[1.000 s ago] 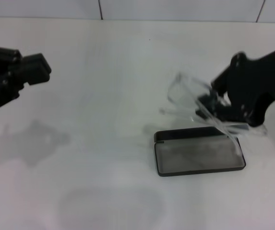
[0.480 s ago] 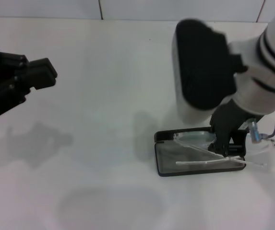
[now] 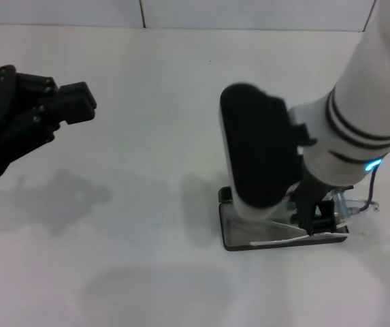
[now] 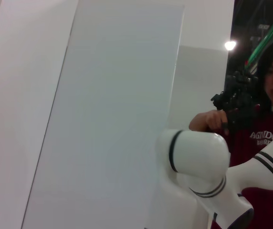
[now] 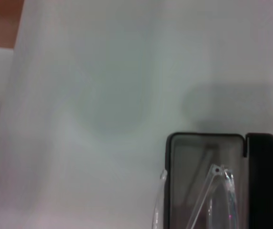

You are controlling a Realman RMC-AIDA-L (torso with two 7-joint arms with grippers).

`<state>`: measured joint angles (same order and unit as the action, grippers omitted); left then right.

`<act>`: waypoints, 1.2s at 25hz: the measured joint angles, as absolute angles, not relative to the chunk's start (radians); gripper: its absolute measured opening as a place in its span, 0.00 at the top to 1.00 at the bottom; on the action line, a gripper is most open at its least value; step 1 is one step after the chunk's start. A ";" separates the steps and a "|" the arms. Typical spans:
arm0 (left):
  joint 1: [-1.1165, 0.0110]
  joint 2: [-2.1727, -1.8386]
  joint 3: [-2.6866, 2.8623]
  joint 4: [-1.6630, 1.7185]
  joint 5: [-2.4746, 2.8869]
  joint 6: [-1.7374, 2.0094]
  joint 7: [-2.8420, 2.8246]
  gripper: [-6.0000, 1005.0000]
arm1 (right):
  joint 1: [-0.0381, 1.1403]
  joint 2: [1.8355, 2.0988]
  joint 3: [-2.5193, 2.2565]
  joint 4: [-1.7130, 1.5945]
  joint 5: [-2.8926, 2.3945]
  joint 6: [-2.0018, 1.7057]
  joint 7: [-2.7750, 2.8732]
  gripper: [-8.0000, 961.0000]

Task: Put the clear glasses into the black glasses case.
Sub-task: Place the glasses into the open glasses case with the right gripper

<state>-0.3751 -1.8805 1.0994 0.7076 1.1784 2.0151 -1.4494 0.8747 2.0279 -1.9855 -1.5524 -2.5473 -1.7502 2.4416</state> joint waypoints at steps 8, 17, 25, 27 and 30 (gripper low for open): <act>-0.390 -1.882 1.100 0.678 1.184 2.015 -1.431 0.94 | 0.878 2.028 -2.093 -1.536 -2.602 -1.667 2.445 0.85; -0.381 -1.884 1.100 0.667 1.184 2.016 -1.420 0.94 | 0.884 2.028 -2.150 -1.505 -2.625 -1.612 2.452 0.85; -0.380 -1.888 1.100 0.665 1.184 2.014 -1.418 0.94 | 0.879 2.028 -2.156 -1.495 -2.636 -1.590 2.452 0.85; -0.380 -1.888 1.100 0.665 1.184 2.013 -1.418 0.94 | 0.877 2.028 -2.156 -1.496 -2.646 -1.590 2.452 0.85; -0.380 -1.888 1.100 0.665 1.184 2.013 -1.417 0.94 | 0.876 2.028 -2.156 -1.503 -2.650 -1.589 2.453 0.85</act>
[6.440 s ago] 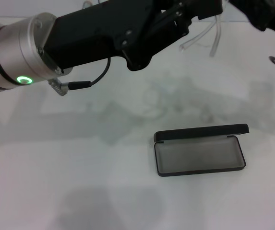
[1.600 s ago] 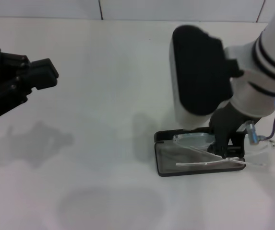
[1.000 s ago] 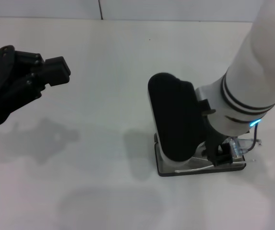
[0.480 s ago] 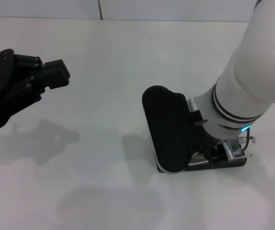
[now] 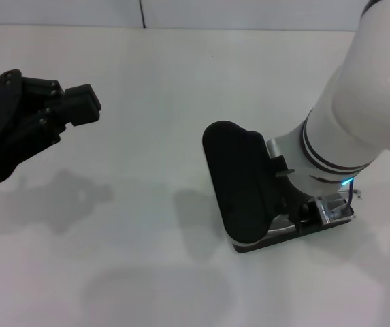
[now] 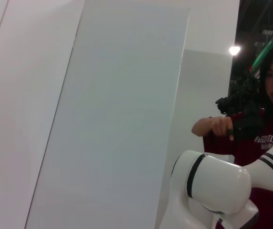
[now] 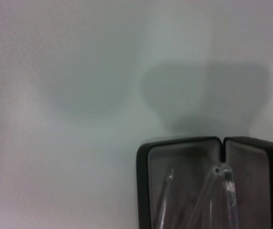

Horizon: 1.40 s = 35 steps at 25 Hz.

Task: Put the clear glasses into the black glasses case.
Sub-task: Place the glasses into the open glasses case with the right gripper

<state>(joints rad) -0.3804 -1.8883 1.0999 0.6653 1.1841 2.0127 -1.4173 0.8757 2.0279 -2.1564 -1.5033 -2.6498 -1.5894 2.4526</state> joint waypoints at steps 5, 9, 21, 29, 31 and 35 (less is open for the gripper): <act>-0.384 -1.887 1.100 0.663 1.184 2.011 -1.417 0.94 | 0.877 2.028 -2.157 -1.508 -2.671 -1.592 2.453 0.84; -0.388 -1.886 1.100 0.656 1.184 2.009 -1.417 0.94 | 0.877 2.028 -2.157 -1.510 -2.690 -1.592 2.452 0.84; -0.390 -1.896 1.050 0.655 1.228 2.010 -1.417 0.94 | 0.878 2.028 -2.178 -1.512 -2.705 -1.590 2.445 0.84; -0.389 -1.896 1.049 0.655 1.229 2.010 -1.417 0.94 | 0.878 2.028 -2.181 -1.517 -2.718 -1.590 2.444 0.84; -0.387 -1.896 1.049 0.655 1.229 2.011 -1.417 0.94 | 0.876 2.028 -2.182 -1.520 -2.728 -1.588 2.444 0.84; -0.387 -1.896 1.049 0.655 1.229 2.011 -1.417 0.94 | 0.875 2.028 -2.186 -1.521 -2.730 -1.585 2.444 0.84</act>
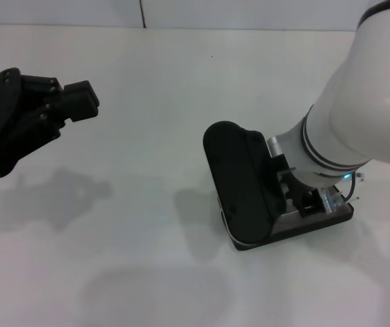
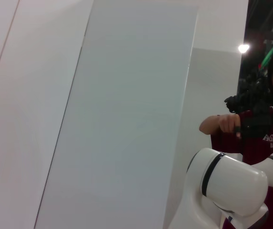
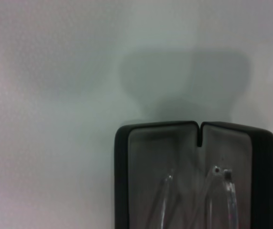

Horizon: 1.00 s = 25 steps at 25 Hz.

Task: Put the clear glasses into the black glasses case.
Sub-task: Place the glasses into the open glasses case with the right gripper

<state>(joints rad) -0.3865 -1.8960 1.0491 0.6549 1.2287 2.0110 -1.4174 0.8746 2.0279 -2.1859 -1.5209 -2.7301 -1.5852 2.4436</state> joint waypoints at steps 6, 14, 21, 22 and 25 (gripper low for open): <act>-0.387 -1.896 1.049 0.655 1.229 2.011 -1.417 0.94 | 0.874 2.028 -2.205 -1.521 -2.731 -1.581 2.444 0.84; -0.386 -1.896 1.049 0.655 1.229 2.011 -1.417 0.94 | 0.870 2.028 -2.207 -1.521 -2.749 -1.574 2.444 0.84; -0.383 -1.896 1.049 0.655 1.229 2.011 -1.417 0.94 | 0.865 2.028 -2.210 -1.527 -2.756 -1.569 2.447 0.75; -0.382 -1.896 1.049 0.655 1.229 2.011 -1.417 0.94 | 0.862 2.028 -2.210 -1.538 -2.756 -1.570 2.448 0.73; -0.382 -1.896 1.049 0.655 1.229 2.011 -1.417 0.94 | 0.857 2.028 -2.211 -1.551 -2.756 -1.573 2.449 0.66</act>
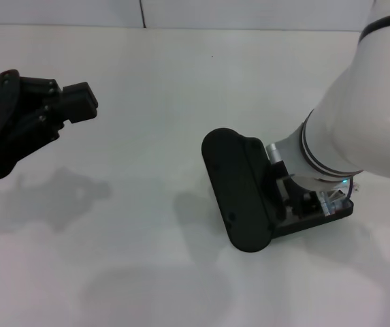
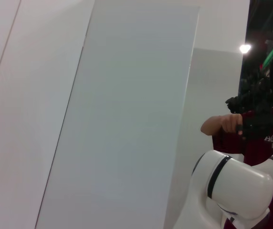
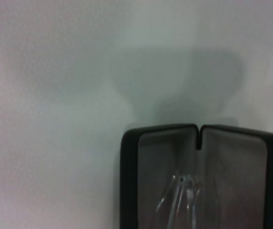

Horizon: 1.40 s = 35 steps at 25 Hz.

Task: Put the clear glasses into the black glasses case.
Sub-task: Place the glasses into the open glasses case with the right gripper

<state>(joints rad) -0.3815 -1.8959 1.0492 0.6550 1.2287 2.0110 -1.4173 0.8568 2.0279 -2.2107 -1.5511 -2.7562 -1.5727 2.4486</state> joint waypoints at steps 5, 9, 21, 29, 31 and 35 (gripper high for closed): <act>-0.382 -1.896 1.049 0.655 1.229 2.011 -1.417 0.94 | 0.836 2.028 -2.206 -1.599 -2.750 -1.587 2.450 0.63; -0.382 -1.896 1.049 0.655 1.228 2.012 -1.417 0.94 | 0.807 2.028 -2.199 -1.652 -2.744 -1.614 2.450 0.61; -0.380 -1.900 1.049 0.661 1.225 2.018 -1.420 0.94 | 0.701 2.028 -2.152 -1.796 -2.705 -1.692 2.451 0.61; -0.380 -1.902 1.050 0.662 1.227 2.019 -1.425 0.94 | 0.694 2.028 -2.116 -1.780 -2.709 -1.696 2.451 0.61; -0.380 -1.902 1.050 0.660 1.227 2.019 -1.425 0.94 | 0.694 2.028 -2.095 -1.770 -2.707 -1.696 2.448 0.61; -0.380 -1.903 1.050 0.657 1.228 2.019 -1.424 0.94 | 0.693 2.028 -2.079 -1.741 -2.708 -1.689 2.447 0.61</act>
